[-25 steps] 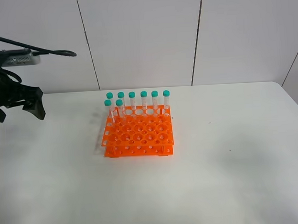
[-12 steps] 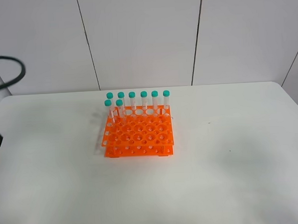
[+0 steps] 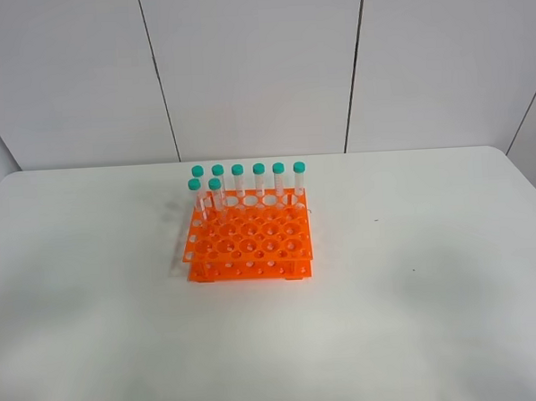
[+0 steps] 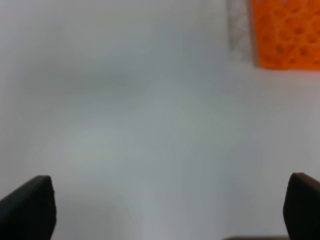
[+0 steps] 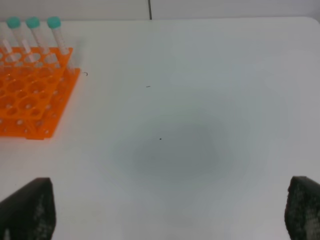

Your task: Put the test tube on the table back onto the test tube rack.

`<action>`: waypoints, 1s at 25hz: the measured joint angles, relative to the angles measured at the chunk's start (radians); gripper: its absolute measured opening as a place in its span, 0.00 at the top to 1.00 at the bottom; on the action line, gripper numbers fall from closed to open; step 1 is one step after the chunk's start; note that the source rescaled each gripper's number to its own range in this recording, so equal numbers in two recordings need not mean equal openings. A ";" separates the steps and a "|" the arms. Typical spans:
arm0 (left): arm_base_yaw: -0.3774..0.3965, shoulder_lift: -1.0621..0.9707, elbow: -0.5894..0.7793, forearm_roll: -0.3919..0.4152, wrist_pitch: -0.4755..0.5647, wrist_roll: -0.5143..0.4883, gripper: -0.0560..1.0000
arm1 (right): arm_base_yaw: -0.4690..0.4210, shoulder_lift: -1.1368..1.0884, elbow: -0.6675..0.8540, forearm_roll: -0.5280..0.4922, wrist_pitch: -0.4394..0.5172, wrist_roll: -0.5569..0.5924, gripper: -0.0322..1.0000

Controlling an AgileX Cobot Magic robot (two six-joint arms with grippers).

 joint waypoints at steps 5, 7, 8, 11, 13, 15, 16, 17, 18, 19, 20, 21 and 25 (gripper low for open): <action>0.000 -0.131 0.000 -0.006 -0.005 0.001 0.00 | 0.000 0.000 0.000 0.000 0.000 0.000 0.00; 0.000 -0.136 0.000 -0.006 -0.005 0.001 0.00 | 0.000 0.000 0.000 0.000 0.000 0.000 0.00; 0.000 -0.137 0.000 -0.006 -0.005 0.001 0.00 | 0.000 0.000 0.000 0.000 0.000 0.000 0.00; 0.000 -0.138 0.000 -0.006 -0.005 0.001 0.00 | 0.000 0.000 0.000 0.000 0.000 0.000 0.00; 0.000 -0.138 0.000 -0.006 -0.005 0.002 0.00 | 0.000 0.000 0.000 0.000 0.000 0.000 0.00; 0.000 -0.138 0.000 -0.003 -0.005 0.017 0.00 | 0.000 0.000 0.000 0.000 0.000 0.000 0.00; 0.000 -0.138 0.000 0.001 -0.005 0.031 0.00 | 0.000 0.000 0.000 0.000 0.000 0.000 0.00; 0.000 -0.138 0.000 0.002 -0.004 0.046 0.00 | 0.000 0.000 0.000 0.000 0.000 0.000 0.00; 0.000 -0.138 0.000 0.002 -0.004 0.054 0.00 | 0.000 0.000 0.000 0.000 0.000 0.000 0.00; 0.000 -0.138 0.001 0.001 -0.004 0.059 0.00 | 0.000 0.000 0.000 0.000 0.000 0.000 0.00; 0.000 -0.138 0.001 0.001 -0.004 0.061 0.00 | 0.000 0.000 0.000 0.000 0.000 0.000 0.00; 0.000 -0.138 0.001 0.000 -0.004 0.062 0.00 | 0.000 0.000 0.000 0.000 0.000 0.000 0.00; 0.000 -0.138 0.001 0.000 -0.004 0.064 0.00 | 0.000 0.000 0.000 0.000 0.000 0.000 0.00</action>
